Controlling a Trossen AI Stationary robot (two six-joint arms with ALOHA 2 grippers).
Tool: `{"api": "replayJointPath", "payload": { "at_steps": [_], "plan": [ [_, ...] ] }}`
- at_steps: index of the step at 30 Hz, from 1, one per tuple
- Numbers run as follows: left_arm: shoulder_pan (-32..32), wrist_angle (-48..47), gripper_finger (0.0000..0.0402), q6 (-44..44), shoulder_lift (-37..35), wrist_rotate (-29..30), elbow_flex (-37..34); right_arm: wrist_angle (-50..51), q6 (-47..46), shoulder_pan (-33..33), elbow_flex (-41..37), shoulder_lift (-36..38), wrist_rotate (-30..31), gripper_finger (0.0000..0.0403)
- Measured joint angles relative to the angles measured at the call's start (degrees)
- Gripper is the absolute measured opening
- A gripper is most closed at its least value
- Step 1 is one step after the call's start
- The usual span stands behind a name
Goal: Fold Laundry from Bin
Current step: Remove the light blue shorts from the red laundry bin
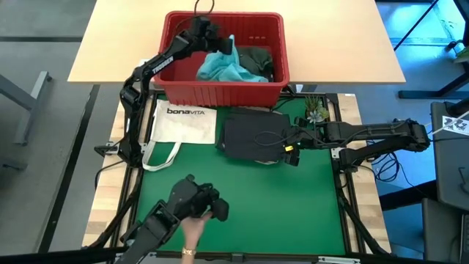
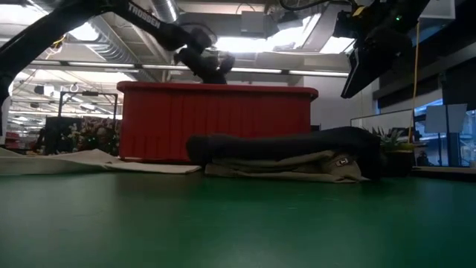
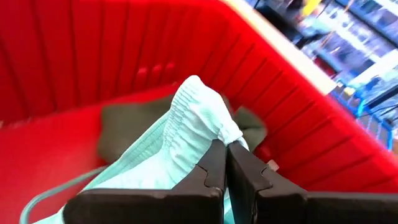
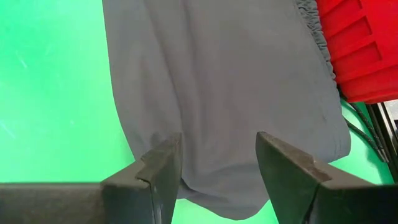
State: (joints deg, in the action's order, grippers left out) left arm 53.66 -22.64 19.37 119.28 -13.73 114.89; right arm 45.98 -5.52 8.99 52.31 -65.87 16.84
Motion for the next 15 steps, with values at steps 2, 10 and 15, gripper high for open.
{"api": "replayJointPath", "payload": {
  "at_steps": [2,10,15],
  "plan": [
    [-0.3,0.05,0.0,-0.05,0.0,-0.57,2.38,0.0,0.0,0.0,0.0,0.0,0.0,0.0202],
    [-2.49,0.05,0.0,-0.39,0.0,-2.47,14.85,0.0,0.0,0.0,0.0,0.0,0.0,0.0202],
    [-4.31,4.34,0.0,-0.13,-1.89,-2.86,19.14,-0.02,0.0,0.02,0.0,0.0,0.01,0.0202]
  ]
}}
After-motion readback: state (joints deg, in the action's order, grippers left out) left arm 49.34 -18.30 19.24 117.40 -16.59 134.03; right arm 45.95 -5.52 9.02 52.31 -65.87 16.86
